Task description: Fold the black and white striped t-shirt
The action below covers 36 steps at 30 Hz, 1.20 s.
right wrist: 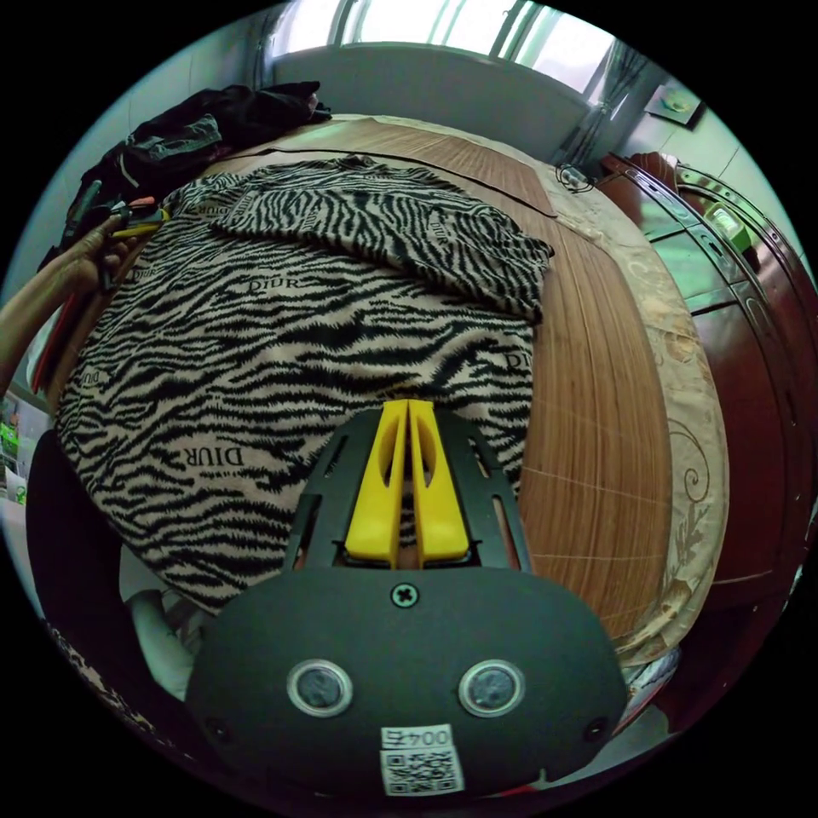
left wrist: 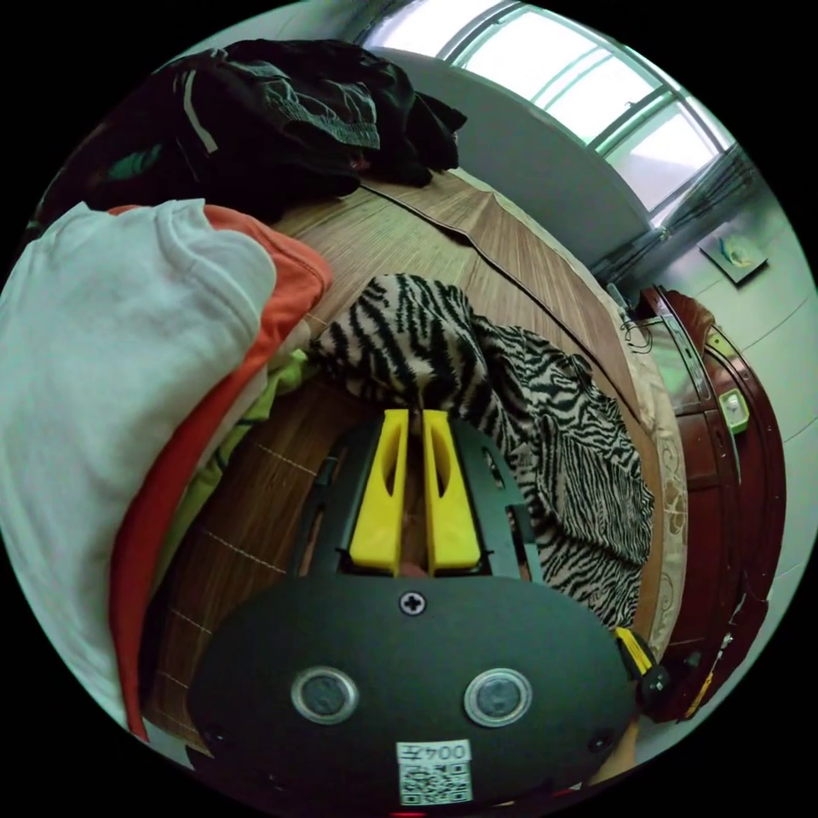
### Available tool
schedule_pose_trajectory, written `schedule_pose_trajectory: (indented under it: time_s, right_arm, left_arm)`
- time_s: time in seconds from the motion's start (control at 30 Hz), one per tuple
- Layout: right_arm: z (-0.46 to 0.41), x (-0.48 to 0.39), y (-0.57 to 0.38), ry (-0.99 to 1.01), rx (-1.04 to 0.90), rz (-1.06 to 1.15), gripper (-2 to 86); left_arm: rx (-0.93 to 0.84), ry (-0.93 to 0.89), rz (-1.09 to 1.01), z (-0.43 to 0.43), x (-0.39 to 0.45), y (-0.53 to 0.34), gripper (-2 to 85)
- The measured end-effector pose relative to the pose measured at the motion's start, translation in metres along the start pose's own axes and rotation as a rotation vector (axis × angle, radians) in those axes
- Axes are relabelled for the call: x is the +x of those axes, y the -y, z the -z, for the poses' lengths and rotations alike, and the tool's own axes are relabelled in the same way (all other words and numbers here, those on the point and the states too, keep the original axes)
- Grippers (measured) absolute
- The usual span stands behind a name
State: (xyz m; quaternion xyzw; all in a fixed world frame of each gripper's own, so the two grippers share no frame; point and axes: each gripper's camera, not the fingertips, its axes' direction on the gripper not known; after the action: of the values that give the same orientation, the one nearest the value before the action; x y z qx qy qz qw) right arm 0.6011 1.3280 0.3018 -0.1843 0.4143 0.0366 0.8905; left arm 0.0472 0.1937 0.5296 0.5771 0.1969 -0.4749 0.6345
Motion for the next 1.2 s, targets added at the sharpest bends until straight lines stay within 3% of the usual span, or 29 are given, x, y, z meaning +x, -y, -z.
schedule_pose_trajectory:
  time_s: [0.2, 0.63, 1.2]
  right_arm:
    - [-0.001, 0.006, -0.01, 0.041, 0.011, -0.037, -0.7]
    - [-0.004, 0.008, -0.03, 0.047, 0.012, -0.045, -0.7]
    - [-0.003, 0.02, -0.062, 0.064, 0.021, -0.054, -0.7]
  left_arm:
    - [0.023, -0.122, 0.025, 0.019, -0.003, -0.005, 6.0]
    - [0.012, -0.001, -0.064, 0.058, 0.071, 0.012, 1.4]
    - [0.3, 0.702, -0.659, 0.268, 0.354, 0.078, 0.8]
